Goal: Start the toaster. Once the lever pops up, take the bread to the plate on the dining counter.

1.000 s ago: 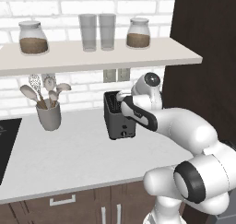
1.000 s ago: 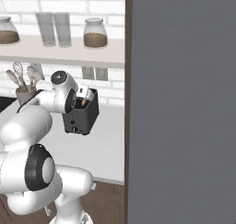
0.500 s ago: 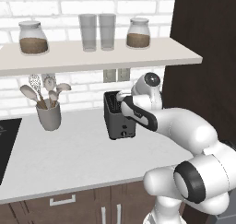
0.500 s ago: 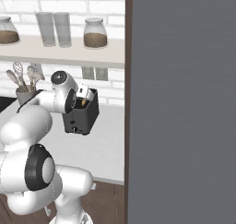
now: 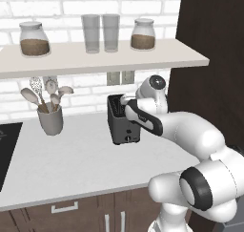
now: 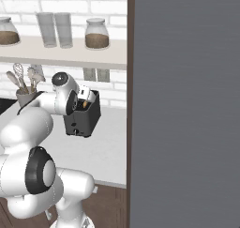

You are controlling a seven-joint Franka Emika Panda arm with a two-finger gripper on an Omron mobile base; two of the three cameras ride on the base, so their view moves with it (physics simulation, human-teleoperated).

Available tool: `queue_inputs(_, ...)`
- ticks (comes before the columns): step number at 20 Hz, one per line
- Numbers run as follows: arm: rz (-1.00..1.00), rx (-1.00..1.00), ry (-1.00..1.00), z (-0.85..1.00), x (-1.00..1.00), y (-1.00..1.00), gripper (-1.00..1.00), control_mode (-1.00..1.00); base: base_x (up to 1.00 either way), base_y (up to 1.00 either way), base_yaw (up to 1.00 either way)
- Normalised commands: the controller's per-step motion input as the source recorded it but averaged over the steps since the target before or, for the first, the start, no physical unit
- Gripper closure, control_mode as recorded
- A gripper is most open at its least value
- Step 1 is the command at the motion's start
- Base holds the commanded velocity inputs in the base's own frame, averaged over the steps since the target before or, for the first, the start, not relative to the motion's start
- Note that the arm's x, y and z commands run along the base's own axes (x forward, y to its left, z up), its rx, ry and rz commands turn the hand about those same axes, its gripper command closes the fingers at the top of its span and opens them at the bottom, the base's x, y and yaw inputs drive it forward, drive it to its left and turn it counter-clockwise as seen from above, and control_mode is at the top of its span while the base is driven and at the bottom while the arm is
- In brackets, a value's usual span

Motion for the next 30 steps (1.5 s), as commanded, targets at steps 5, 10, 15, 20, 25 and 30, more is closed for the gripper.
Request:
queue_inputs(5,0.0,0.0,0.0,0.0,0.0,0.0,-1.0,-1.0,0.0,0.0,0.0)
queue_inputs(10,0.0,0.0,0.0,0.0,0.0,0.0,-1.0,-1.0,0.0,0.0,0.0)
queue_inputs(15,0.0,0.0,0.0,0.0,0.0,0.0,-1.0,-1.0,0.0,0.0,0.0)
queue_inputs(20,0.0,0.0,0.0,0.0,0.0,0.0,-1.0,-1.0,0.0,0.0,0.0)
queue_inputs(25,0.0,0.0,0.0,0.0,0.0,0.0,-1.0,-1.0,0.0,0.0,0.0)
queue_inputs(30,0.0,0.0,0.0,0.0,0.0,0.0,-1.0,-1.0,0.0,0.0,0.0)
